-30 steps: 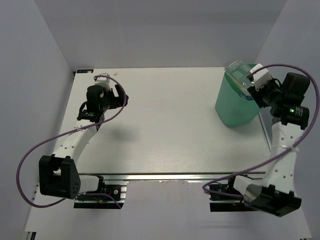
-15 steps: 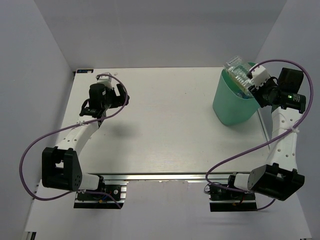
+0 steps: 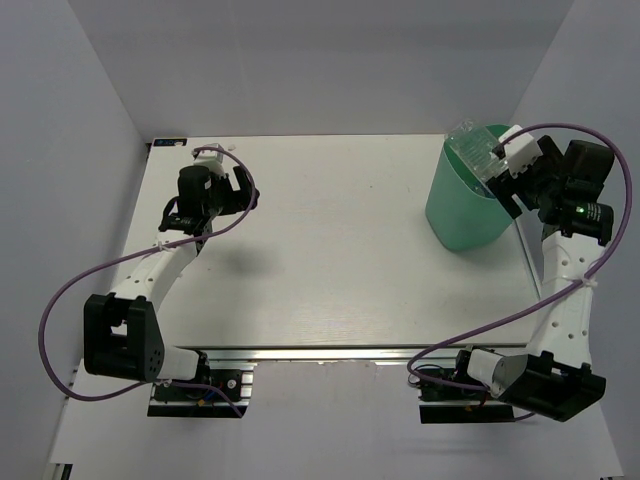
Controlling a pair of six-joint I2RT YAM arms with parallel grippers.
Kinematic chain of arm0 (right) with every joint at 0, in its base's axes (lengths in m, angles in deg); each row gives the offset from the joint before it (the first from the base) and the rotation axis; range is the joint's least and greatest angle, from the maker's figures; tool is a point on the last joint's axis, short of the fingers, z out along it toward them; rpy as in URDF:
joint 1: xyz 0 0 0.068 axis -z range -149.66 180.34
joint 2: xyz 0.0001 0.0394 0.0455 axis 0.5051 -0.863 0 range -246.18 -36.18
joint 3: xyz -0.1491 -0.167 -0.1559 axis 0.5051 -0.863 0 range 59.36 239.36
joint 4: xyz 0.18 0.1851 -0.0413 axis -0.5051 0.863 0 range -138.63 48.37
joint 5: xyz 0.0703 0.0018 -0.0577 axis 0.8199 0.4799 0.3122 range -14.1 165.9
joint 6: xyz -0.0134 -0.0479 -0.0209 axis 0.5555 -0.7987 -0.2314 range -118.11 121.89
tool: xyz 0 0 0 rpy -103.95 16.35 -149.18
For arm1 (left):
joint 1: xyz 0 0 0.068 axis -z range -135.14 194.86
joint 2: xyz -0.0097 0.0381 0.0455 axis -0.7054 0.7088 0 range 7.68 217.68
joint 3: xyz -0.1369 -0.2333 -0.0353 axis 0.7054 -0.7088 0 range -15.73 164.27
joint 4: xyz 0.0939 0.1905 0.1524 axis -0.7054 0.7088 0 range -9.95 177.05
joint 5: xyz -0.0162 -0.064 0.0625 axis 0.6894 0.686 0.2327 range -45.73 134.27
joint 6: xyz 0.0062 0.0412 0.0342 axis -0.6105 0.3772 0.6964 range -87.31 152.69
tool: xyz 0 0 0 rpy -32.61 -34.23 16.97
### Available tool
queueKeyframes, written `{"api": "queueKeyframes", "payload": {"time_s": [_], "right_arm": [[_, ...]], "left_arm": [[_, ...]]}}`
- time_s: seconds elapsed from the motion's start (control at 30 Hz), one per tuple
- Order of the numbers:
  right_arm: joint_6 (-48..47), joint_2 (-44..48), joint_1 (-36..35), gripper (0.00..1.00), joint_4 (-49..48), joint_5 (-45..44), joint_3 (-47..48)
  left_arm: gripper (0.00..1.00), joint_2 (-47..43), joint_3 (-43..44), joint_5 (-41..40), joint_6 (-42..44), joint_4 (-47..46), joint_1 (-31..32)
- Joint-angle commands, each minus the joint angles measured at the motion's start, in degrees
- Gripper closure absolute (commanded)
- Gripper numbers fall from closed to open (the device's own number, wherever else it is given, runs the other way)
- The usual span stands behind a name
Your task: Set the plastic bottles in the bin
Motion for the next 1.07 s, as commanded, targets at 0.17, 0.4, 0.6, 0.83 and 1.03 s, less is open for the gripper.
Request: {"api": "queueKeyframes", "payload": {"time_s": [0.17,0.4,0.6,0.83,1.03], "right_arm": [[6.74,4.48,-0.01,0.11,-10.15,11.90,0.95],[40.72,5.63,-0.01,0.11,-30.61,16.23,0.16],[59.37,6.86,-0.01,0.11,-33.91,-4.64,-2.39],[60.98,12.83,-0.01,0.11,-35.20,-12.16,-14.25],[60.90,14.24,-0.01,0.11,-34.51,-17.01,-14.79]], "left_arm": [[0.02,-0.34,2.06,2.53,0.10,-0.78,-0.19],[0.02,-1.92,2.67,0.87,-0.16,0.27,-0.19],[0.02,-5.08,1.71,-2.74,-0.34,1.94,-0.19],[0.02,-10.34,1.89,-12.39,-6.13,6.86,-0.19],[0.02,-15.19,1.36,-14.70,-6.23,8.62,-0.19]]}}
